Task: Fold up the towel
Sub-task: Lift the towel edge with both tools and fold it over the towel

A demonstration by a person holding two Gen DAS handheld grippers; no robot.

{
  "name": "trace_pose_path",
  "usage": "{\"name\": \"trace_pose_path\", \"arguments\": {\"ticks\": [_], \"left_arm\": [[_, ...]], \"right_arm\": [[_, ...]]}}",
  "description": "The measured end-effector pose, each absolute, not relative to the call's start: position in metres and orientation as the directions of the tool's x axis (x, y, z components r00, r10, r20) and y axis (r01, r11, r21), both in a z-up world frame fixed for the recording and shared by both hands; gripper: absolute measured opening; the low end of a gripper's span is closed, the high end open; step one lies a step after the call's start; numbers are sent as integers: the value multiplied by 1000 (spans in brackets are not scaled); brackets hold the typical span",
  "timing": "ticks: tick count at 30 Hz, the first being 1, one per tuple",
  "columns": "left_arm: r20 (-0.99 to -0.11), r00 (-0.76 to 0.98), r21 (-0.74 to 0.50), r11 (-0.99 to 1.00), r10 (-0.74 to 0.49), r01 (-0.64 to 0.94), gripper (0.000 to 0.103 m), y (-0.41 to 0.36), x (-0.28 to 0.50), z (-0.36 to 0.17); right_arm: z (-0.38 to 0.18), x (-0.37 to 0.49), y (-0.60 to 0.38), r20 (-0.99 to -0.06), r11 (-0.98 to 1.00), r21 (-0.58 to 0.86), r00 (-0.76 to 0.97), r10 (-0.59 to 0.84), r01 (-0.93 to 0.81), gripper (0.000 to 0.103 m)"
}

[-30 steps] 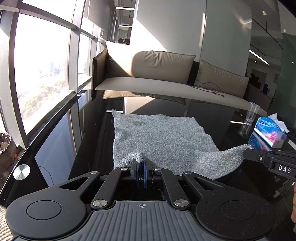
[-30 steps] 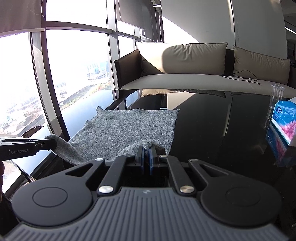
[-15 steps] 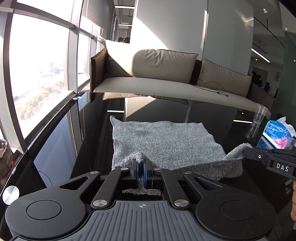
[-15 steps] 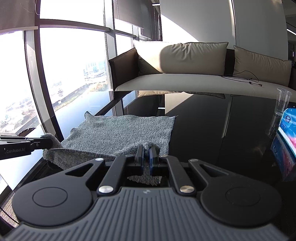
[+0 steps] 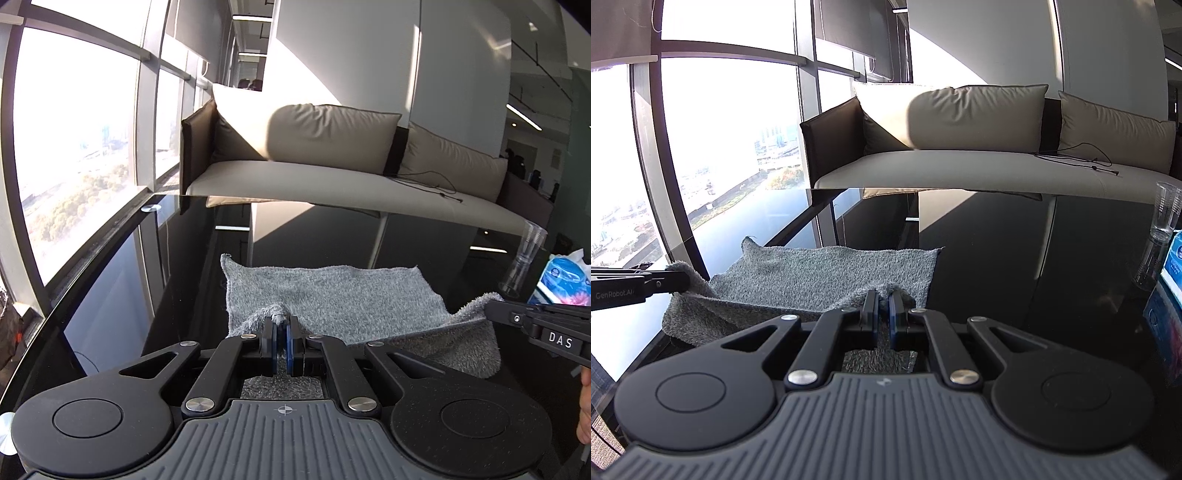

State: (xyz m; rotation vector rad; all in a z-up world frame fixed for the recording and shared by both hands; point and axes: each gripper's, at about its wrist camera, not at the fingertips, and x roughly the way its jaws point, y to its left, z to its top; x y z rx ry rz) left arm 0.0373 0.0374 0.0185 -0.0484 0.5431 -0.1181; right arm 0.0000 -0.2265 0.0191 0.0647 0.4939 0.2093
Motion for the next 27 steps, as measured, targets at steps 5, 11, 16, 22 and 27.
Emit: {"name": "trace_pose_path", "arguments": {"ticks": [5,11,16,22,27], "left_arm": [[-516,848,-73,993,-120,96,4,37,49,17],[-515,849,-72,993,-118,94,4,37,63,17],[-514,850,-69,993,-115,92,4,37,75,20],[-514,851,-66,994,-106,84,4,38,89,21],[-514,852,-65,995,-99,76,4,39,100,22]], "right_arm": [[18,15,-226,-465,977,110,859,215,-185,5],[16,32,-226,-466,977,107,858,215,-187,5],[17,44,-228,-467,975,116,856,220,-187,5],[16,62,-230,-471,974,135,853,225,-182,5],[16,75,-229,-472,974,135,852,227,-184,5]]}}
